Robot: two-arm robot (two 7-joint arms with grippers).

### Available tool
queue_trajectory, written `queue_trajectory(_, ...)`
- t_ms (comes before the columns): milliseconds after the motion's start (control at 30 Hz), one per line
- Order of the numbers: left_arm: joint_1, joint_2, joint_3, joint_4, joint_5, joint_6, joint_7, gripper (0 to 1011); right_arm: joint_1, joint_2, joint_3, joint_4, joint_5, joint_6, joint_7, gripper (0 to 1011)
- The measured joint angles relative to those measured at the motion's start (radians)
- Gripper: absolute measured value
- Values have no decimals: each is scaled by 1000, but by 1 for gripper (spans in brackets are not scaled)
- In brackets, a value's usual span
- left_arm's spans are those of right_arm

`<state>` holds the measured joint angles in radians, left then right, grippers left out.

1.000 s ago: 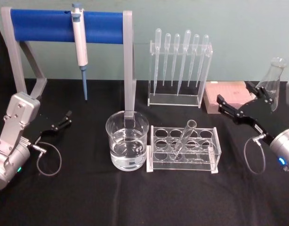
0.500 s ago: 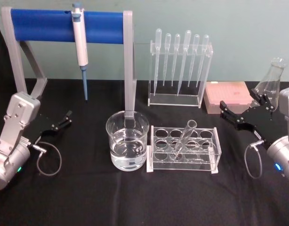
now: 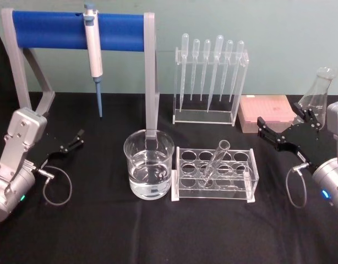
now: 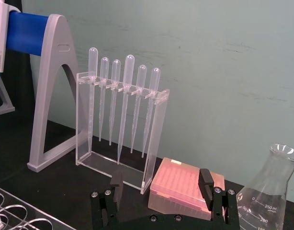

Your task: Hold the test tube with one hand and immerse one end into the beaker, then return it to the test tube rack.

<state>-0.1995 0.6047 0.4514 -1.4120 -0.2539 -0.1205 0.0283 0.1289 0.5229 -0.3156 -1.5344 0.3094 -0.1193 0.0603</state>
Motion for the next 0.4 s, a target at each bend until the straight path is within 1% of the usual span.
queue_trajectory(400, 0, 0, 0, 0, 0, 0, 0, 1000, 0, 1, 0, -1, 1, 1, -1, 1000)
